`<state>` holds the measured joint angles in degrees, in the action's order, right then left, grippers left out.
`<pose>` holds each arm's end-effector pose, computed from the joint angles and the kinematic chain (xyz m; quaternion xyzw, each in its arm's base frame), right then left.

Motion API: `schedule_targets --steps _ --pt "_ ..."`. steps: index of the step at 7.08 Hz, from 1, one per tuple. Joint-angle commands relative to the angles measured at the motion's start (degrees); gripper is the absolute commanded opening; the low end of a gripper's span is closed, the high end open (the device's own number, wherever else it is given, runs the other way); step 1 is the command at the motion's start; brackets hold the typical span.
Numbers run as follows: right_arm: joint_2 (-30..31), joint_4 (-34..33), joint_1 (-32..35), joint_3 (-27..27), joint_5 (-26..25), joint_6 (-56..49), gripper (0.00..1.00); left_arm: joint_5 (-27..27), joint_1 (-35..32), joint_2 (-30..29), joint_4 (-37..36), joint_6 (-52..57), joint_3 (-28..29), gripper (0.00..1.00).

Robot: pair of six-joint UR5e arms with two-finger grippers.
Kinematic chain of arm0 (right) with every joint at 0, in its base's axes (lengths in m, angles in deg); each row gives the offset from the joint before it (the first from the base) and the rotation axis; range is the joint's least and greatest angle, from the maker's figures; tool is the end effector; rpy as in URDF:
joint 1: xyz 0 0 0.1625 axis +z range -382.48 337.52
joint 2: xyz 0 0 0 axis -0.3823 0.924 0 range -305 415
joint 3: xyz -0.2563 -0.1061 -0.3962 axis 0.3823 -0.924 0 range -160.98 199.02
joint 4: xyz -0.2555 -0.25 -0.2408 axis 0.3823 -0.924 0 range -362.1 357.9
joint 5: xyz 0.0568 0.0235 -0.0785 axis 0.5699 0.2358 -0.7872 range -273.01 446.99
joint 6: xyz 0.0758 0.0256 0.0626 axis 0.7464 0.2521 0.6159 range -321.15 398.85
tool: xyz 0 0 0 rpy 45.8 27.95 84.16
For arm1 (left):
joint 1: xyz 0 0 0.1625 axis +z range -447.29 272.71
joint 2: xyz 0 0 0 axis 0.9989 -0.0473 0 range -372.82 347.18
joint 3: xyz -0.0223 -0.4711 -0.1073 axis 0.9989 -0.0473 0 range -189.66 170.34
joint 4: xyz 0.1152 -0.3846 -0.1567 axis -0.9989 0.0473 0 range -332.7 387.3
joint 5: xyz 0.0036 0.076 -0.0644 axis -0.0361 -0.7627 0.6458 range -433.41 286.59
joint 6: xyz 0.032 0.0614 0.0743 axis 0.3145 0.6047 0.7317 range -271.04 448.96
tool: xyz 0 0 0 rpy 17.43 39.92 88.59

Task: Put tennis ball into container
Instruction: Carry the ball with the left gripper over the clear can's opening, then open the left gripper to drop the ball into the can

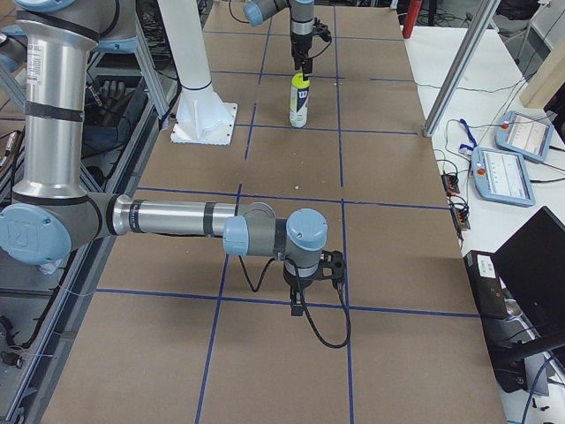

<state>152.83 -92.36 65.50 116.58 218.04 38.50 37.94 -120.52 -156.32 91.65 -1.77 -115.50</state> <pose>0.0510 -0.4450 0.7211 -0.0094 -0.3504 -0.0178 0.9364 0.5083 -0.4482 0.0662 -0.0627 0.3992 -0.2005 0.8925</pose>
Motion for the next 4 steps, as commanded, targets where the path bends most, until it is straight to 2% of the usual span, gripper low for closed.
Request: schedule_targets --steps 1,2,4 --pt "0.0 0.0 0.0 0.0 0.0 0.0 1.00 0.0 -0.4 5.3 0.2 2.9 -7.7 1.00" --pt "0.0 0.0 0.0 0.0 0.0 0.0 1.00 0.4 -2.6 8.9 0.2 9.5 -11.7 1.00" --pt "0.0 0.0 0.0 0.0 0.0 0.0 1.00 0.6 -11.2 13.2 0.5 24.0 -12.2 1.00"
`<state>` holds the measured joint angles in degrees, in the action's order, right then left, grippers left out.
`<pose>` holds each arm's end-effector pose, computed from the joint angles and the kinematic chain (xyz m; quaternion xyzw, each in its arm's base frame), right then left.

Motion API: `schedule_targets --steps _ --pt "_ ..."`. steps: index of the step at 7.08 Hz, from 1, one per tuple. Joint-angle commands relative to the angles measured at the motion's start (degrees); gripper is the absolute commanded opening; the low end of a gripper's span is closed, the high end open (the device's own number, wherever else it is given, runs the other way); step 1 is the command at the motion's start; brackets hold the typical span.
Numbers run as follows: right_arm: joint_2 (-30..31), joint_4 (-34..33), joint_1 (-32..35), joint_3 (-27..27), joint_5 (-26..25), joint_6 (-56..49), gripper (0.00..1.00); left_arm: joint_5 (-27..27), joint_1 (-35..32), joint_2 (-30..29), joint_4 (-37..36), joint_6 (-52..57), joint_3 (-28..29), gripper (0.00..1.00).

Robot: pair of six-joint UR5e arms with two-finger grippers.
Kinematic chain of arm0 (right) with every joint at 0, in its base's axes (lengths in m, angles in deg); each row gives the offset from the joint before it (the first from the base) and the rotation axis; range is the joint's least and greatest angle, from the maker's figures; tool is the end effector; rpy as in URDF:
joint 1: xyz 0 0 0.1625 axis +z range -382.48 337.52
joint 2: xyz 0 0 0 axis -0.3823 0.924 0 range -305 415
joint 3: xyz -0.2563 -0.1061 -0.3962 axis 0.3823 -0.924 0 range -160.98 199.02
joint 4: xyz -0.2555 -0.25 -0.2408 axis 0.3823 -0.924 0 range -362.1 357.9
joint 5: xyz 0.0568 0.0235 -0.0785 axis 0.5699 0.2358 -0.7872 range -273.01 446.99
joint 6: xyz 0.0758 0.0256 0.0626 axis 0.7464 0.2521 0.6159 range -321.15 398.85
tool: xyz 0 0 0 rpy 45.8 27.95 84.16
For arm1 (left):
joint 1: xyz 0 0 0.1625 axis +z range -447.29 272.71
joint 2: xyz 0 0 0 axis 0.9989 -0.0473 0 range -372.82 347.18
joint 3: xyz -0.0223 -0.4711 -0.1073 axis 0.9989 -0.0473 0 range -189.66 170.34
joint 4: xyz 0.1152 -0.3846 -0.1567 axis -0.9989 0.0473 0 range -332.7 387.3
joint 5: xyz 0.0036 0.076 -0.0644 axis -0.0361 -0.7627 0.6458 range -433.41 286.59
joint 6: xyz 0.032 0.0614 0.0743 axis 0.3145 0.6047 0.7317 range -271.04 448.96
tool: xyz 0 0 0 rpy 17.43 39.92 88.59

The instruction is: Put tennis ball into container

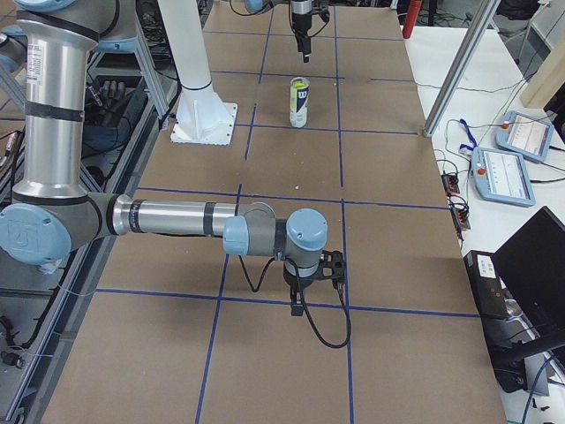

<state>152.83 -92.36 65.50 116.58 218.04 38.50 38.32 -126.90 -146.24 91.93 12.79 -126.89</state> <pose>0.0510 -0.4450 0.7211 -0.0094 -0.3504 -0.0178 0.9364 0.4054 -0.4598 0.1226 0.0146 0.4159 -0.1315 0.8997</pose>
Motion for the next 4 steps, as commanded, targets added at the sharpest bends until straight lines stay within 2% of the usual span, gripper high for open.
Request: schedule_targets --steps 1,3,4 --pt "0.0 0.0 0.0 0.0 0.0 0.0 1.00 3.9 -10.3 8.2 2.2 19.4 -0.8 1.00" --pt "0.0 0.0 0.0 0.0 0.0 0.0 1.00 12.1 -24.0 21.2 10.8 44.1 1.7 1.00" --pt "0.0 0.0 0.0 0.0 0.0 0.0 1.00 16.1 -31.1 26.1 14.0 56.5 5.8 1.00"
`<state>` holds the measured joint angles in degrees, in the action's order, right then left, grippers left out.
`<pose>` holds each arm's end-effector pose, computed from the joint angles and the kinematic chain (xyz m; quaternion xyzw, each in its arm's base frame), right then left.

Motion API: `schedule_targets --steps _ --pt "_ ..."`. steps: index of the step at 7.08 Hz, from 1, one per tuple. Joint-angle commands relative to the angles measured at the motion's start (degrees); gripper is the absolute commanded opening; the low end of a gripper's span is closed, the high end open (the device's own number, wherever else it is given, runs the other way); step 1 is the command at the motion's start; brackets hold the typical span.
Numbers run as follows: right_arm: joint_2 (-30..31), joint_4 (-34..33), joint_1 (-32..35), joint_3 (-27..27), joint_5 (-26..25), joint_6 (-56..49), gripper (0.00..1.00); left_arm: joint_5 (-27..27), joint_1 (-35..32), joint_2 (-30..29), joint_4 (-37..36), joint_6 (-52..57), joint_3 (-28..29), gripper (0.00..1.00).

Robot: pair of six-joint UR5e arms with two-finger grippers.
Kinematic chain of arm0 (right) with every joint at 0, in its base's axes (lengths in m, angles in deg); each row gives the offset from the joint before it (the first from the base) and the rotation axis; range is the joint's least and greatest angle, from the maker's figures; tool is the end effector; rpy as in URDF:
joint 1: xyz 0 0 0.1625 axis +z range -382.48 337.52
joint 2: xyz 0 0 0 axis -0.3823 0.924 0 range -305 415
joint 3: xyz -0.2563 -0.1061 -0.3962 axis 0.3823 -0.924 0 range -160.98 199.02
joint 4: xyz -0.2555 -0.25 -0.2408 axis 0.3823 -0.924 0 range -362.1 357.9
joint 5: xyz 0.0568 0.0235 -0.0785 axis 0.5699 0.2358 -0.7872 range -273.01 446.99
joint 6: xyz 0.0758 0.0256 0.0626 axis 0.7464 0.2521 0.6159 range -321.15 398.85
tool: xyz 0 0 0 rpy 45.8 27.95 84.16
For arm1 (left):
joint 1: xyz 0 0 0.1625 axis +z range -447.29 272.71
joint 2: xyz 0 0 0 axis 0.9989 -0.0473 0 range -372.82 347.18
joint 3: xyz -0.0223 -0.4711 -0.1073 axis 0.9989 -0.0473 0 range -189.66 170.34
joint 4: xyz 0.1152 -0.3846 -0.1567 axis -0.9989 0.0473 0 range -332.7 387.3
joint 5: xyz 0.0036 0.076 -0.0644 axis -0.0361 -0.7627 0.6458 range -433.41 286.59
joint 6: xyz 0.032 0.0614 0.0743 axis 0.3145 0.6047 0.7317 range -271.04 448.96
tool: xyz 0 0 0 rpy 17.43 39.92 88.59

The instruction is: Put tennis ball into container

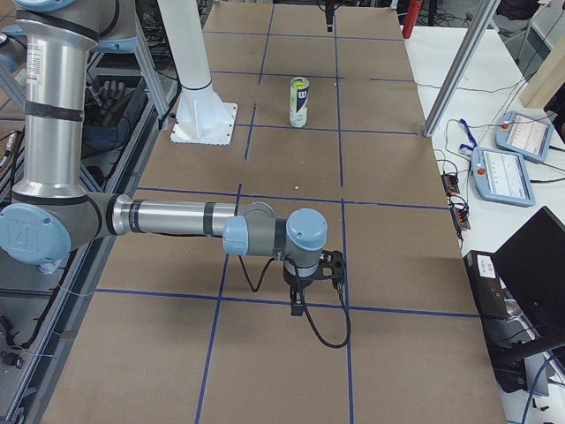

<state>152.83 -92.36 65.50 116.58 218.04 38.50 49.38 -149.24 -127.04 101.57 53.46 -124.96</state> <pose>0.0510 -0.4450 0.7211 -0.0094 -0.3504 -0.0178 0.9364 0.2106 -0.5618 0.3073 0.0949 0.3764 0.0222 0.9213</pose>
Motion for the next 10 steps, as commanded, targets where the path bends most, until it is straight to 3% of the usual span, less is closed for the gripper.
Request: schedule_targets --steps 1,4,6,10 --pt "0.0 0.0 0.0 0.0 0.0 0.0 1.00 7.4 -14.4 11.4 6.8 26.5 8.1 1.00" --pt "0.0 0.0 0.0 0.0 0.0 0.0 1.00 10.0 -28.5 20.2 13.1 46.7 20.2 1.00" --pt "0.0 0.0 0.0 0.0 0.0 0.0 1.00 10.4 -33.4 28.2 13.3 47.4 19.9 1.00" --pt "0.0 0.0 0.0 0.1 0.0 0.0 1.00 9.8 -33.8 28.4 13.9 46.9 19.6 1.00"
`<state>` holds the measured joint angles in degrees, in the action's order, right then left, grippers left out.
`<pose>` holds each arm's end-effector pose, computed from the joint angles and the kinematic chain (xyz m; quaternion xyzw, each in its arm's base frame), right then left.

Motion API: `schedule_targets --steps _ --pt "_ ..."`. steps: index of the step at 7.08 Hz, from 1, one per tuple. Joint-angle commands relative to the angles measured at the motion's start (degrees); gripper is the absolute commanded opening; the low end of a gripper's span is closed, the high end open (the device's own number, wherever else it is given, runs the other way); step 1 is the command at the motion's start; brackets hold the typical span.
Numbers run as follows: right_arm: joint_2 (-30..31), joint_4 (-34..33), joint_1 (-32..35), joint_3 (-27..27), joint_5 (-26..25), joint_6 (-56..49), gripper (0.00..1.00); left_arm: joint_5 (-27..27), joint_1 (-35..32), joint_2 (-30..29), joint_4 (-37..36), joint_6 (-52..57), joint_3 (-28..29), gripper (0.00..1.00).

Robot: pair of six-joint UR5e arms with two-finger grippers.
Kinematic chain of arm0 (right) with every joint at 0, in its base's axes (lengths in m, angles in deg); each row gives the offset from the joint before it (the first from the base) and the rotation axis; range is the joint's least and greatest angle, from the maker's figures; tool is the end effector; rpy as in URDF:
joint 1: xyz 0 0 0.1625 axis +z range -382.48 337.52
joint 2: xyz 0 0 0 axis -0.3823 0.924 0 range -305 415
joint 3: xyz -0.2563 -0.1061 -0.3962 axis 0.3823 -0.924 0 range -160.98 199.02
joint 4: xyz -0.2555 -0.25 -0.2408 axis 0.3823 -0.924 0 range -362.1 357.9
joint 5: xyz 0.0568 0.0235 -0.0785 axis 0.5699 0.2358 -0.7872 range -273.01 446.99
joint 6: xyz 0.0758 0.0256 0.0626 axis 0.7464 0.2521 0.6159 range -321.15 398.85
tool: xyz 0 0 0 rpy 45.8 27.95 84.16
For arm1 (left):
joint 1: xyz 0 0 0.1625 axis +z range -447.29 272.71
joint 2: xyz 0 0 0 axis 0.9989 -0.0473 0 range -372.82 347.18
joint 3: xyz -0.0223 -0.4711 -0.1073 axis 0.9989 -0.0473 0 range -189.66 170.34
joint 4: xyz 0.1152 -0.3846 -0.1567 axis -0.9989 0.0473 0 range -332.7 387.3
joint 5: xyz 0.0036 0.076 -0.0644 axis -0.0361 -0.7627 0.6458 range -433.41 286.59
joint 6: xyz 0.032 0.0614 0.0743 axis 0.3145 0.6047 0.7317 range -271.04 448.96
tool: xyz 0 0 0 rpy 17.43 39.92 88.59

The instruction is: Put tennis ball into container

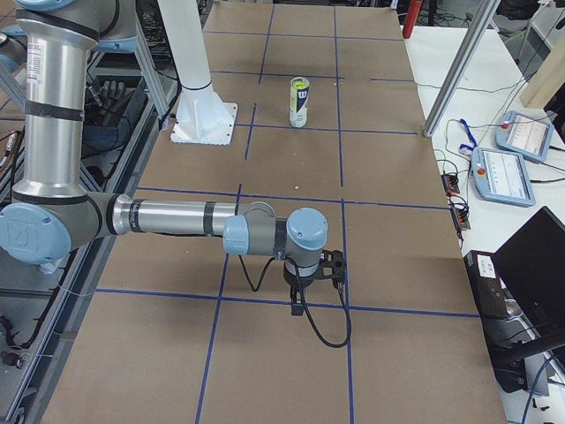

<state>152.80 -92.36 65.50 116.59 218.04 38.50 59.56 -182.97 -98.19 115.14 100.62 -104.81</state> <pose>0.0510 -0.4453 0.7208 -0.0091 -0.3504 -0.0179 0.9364 -0.1101 -0.4597 0.7180 0.0421 0.3640 0.0433 0.9294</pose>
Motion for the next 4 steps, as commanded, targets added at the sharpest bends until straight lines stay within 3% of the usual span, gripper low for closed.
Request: schedule_targets --steps 1,4 --pt "-0.1 0.0 0.0 0.0 0.0 0.0 1.00 -0.5 0.0 -0.7 0.2 -0.1 -1.2 1.00" --pt "-0.1 0.0 0.0 0.0 0.0 0.0 1.00 -0.2 0.0 0.0 0.0 0.2 -2.2 1.00"
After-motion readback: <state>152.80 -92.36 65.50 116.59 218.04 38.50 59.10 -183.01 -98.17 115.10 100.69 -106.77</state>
